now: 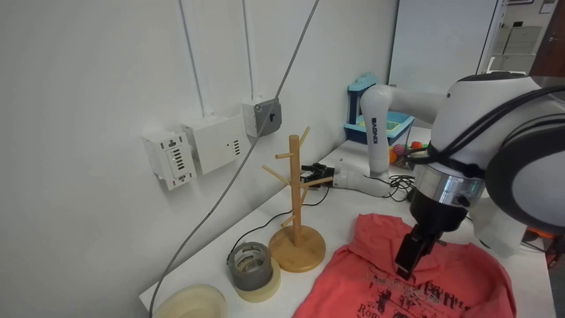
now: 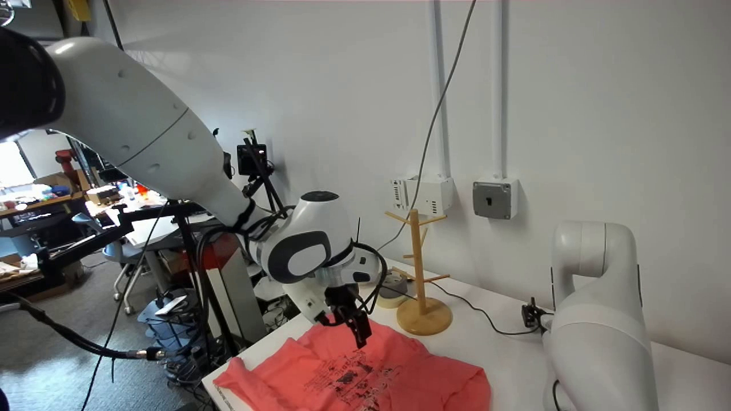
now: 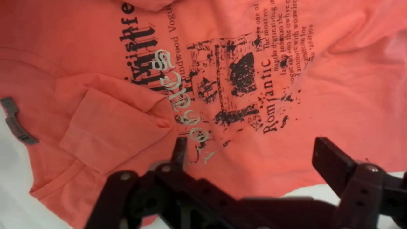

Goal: Unfold the sweatshirt sleeves

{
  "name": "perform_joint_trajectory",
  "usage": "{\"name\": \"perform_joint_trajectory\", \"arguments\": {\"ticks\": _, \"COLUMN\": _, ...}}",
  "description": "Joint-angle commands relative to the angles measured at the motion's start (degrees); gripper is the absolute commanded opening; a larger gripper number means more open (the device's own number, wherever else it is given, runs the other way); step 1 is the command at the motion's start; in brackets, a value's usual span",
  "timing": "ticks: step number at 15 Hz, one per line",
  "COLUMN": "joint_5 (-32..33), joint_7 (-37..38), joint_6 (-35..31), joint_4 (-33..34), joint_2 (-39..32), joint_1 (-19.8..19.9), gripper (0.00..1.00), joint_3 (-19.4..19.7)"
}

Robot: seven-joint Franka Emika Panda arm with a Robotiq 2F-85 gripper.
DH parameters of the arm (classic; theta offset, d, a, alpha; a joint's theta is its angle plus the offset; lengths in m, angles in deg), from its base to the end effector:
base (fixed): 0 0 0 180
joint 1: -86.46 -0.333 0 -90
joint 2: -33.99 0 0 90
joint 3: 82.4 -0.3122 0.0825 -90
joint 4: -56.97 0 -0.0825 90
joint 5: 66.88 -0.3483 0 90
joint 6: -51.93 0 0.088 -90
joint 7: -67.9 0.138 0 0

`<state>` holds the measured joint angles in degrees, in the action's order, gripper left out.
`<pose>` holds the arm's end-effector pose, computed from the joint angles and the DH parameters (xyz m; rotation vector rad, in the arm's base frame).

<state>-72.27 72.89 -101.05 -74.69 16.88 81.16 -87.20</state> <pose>0.5118 0.0905 0.2214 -3.0607 -0.0036 -0.0975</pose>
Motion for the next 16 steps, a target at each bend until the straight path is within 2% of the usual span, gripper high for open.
{"name": "perform_joint_trajectory", "arguments": {"ticks": 1, "joint_5": 0.18, "joint_7": 6.37, "joint_6": 0.42, "joint_4": 1.32, "joint_2": -1.54, "joint_1": -0.33, "gripper": 1.0, "joint_3": 2.43}}
{"name": "perform_joint_trajectory", "arguments": {"ticks": 5, "joint_5": 1.05, "joint_7": 13.35, "joint_6": 1.31, "joint_4": -0.6, "joint_2": 0.13, "joint_1": -1.25, "gripper": 1.0, "joint_3": 4.88}}
{"name": "perform_joint_trajectory", "arguments": {"ticks": 6, "joint_5": 0.45, "joint_7": 13.94, "joint_6": 1.18, "joint_4": -0.01, "joint_2": -0.19, "joint_1": -1.1, "gripper": 1.0, "joint_3": 4.66}}
{"name": "perform_joint_trajectory", "arguments": {"ticks": 7, "joint_5": 0.18, "joint_7": 11.01, "joint_6": 0.16, "joint_4": 0.01, "joint_2": -1.01, "joint_1": -0.25, "gripper": 1.0, "joint_3": 3.79}}
{"name": "perform_joint_trajectory", "arguments": {"ticks": 12, "joint_5": 0.13, "joint_7": 12.7, "joint_6": 0.16, "joint_4": 0.04, "joint_2": -1.0, "joint_1": -0.47, "gripper": 1.0, "joint_3": 3.97}}
{"name": "perform_joint_trajectory", "arguments": {"ticks": 16, "joint_5": 0.99, "joint_7": 15.22, "joint_6": 1.29, "joint_4": 2.07, "joint_2": -2.77, "joint_1": -0.54, "gripper": 1.0, "joint_3": 5.7}}
